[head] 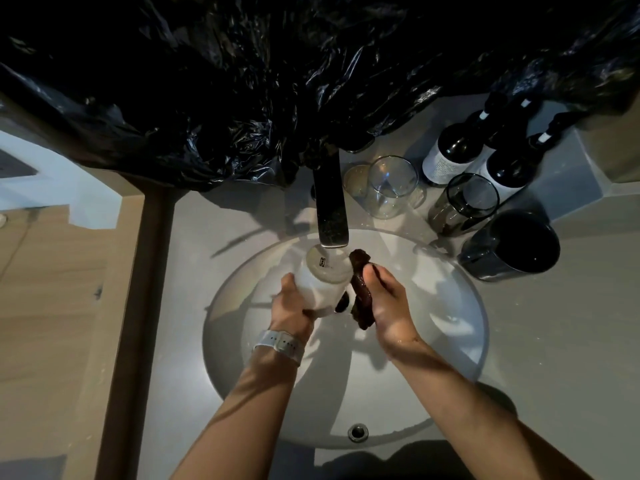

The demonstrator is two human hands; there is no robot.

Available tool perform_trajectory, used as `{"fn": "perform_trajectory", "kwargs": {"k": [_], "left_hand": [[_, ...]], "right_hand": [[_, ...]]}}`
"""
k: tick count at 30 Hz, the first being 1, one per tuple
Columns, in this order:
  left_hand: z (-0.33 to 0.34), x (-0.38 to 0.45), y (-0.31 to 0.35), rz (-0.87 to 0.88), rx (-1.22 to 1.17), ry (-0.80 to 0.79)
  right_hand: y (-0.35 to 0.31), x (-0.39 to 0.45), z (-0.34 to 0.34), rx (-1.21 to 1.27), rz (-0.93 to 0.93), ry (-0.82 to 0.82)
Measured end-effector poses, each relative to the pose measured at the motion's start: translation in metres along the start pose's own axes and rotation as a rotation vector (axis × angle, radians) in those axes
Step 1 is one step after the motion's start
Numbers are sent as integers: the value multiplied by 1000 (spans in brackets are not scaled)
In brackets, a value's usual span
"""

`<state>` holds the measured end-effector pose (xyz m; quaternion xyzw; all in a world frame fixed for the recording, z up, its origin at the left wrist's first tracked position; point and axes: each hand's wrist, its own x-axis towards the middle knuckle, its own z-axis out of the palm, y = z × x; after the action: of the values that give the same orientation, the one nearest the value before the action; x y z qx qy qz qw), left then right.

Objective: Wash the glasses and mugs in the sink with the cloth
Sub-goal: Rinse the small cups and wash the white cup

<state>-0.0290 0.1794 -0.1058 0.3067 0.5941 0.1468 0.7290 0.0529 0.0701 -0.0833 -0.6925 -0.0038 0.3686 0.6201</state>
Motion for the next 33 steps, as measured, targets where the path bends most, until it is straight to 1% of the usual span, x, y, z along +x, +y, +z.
{"fn": "perform_trajectory", "kwargs": {"k": [2,3,4,5,6,7,8,10,11,12,13,14,16,18,20,22,28,31,33], "left_hand": [[-9,-1,6,180,122,-42],[-16,-2,9,304,180,-108],[-23,-3,11,409,197,-208],[-28,-4,11,479,231,-294],[-32,-7,13,531,339,-321],[-34,-11,14,610,493,-317],[-35,-15,13,749,671,-302],[-34,-19,14,1147,1009,-239],[-35,-17,14,1306,1146,-234],[-34,-17,18,1415,1274,-241],[-33,-14,20,1468,1386,-238],[-32,-12,22,1510,1481,-216],[-27,-13,26,1593,1590,-155],[-25,-13,28,1692,1605,-121],[-25,-11,29,1734,1617,-79],[-26,-9,29,1733,1614,-62],[-26,-9,25,1705,1549,-64],[-26,-10,24,1704,1546,-86],[-25,-12,25,1673,1528,-113]], "right_hand": [[-6,6,-12,-94,-46,41],[-12,10,-19,-157,-105,62],[-20,12,-26,-232,-183,58],[-33,11,-31,-315,-262,45],[-46,9,-34,-399,-338,37],[-60,8,-36,-476,-414,41],[-74,7,-37,-559,-491,44],[-100,6,-33,-741,-596,44],[-110,7,-30,-789,-620,41],[-120,6,-26,-823,-642,25],[-128,6,-24,-870,-673,4],[-135,5,-21,-940,-708,-16],[-144,8,-16,-1078,-781,-33],[-147,13,-10,-1162,-839,-23],[-147,18,-6,-1202,-834,-37],[-144,20,-5,-1206,-833,-41],[-142,13,-6,-1099,-912,39],[-143,13,-6,-1042,-1003,107],[-147,12,-5,-1007,-1064,129]]}}
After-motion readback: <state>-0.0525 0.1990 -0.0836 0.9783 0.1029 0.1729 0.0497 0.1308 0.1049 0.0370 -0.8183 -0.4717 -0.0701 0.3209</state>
